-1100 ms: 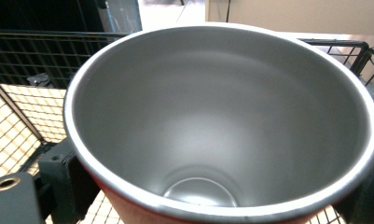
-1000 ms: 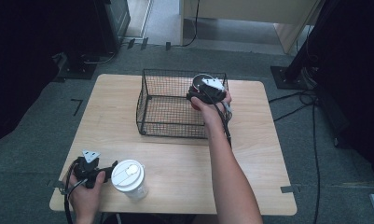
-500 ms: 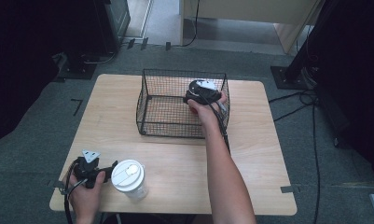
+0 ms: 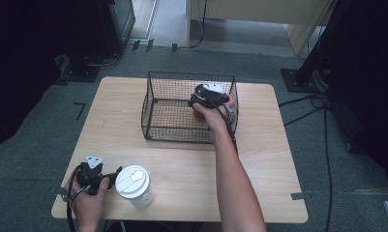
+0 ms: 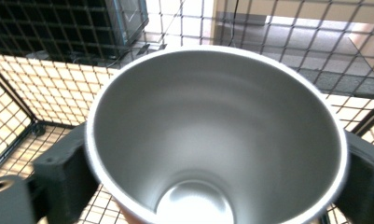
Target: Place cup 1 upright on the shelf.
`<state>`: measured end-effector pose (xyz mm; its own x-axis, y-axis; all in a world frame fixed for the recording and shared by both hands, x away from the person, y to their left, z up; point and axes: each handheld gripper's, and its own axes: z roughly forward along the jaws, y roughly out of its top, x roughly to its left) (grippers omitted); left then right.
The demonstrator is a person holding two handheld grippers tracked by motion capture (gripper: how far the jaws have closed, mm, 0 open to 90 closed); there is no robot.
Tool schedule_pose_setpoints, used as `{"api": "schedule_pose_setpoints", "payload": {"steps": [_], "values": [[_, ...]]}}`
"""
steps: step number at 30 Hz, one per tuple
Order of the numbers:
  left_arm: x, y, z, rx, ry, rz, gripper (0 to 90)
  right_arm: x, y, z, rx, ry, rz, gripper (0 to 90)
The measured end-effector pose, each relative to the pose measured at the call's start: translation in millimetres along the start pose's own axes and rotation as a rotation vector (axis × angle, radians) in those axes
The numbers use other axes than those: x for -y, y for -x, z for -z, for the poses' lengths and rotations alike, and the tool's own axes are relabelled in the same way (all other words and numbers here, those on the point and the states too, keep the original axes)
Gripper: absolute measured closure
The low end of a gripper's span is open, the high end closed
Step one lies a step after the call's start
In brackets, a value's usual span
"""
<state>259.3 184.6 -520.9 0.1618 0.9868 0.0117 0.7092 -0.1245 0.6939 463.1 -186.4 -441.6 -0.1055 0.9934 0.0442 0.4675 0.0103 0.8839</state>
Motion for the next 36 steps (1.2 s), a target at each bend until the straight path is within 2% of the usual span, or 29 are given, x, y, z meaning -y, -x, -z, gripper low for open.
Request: {"api": "schedule_pose_setpoints", "payload": {"steps": [5, 9, 12, 15, 24, 31, 36], "values": [[0.0, 0.0, 0.0, 0.0, 0.0, 0.0, 0.0, -2.7, 1.9, 3.3, 0.001, 0.012, -0.008, 0.0], [0.0, -0.1, 0.1, 0.0, -0.001, -0.002, 0.0, -5.6, 0.1, 7.5, -0.001, 0.035, 0.015, 0.0], [0.0, -0.1, 0.1, 0.0, -0.001, -0.001, 0.0, -9.9, -2.6, 11.4, 0.008, 0.045, 0.057, 0.0], [0.0, -0.1, 0.0, 0.0, 0.0, -0.002, 0.0, -15.8, -3.7, 16.6, 0.012, 0.064, 0.043, 0.0], [-0.1, -0.1, 0.0, -0.001, -0.001, -0.002, 0.0, -22.0, -2.3, 38.6, 0.004, 0.094, 0.04, 0.0], [-0.1, -0.1, 0.0, -0.001, -0.001, -0.002, 0.0, -20.8, -4.8, 58.9, -0.024, 0.109, 0.057, 0.0], [0.0, 0.0, 0.0, -0.001, -0.001, 0.0, 0.0, -13.8, -7.5, 72.1, -0.027, 0.108, 0.088, 0.0]]}}
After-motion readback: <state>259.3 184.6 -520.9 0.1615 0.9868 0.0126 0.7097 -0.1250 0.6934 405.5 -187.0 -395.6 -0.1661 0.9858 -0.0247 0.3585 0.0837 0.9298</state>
